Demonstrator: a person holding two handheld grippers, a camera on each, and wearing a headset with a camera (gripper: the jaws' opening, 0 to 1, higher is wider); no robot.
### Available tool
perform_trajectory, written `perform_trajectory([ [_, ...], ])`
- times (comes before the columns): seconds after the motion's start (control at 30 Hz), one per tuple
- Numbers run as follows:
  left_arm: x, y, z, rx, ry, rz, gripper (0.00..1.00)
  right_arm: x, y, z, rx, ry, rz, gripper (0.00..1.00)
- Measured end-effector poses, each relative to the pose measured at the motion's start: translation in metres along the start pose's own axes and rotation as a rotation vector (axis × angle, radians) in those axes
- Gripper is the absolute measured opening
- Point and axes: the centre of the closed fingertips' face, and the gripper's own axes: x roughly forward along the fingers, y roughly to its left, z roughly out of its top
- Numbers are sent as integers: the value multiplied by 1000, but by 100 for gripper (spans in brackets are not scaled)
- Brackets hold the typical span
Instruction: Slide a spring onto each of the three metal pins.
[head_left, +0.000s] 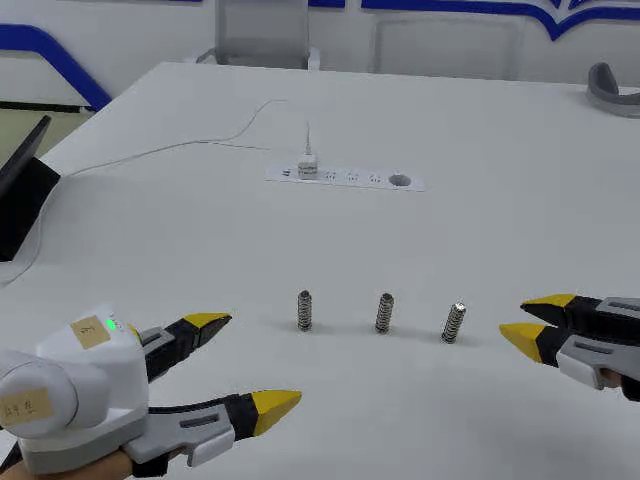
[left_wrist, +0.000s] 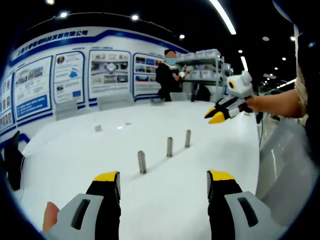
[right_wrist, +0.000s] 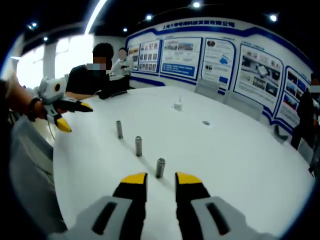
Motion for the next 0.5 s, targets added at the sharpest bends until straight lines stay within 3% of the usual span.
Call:
perform_trajectory([
  [0.2, 0, 1, 0, -3, 2, 3, 74, 0, 1, -3, 0, -7, 12, 28],
  [0.5, 0, 3, -1, -4, 5, 11, 73, 0, 12, -5, -20, -24, 70, 52],
])
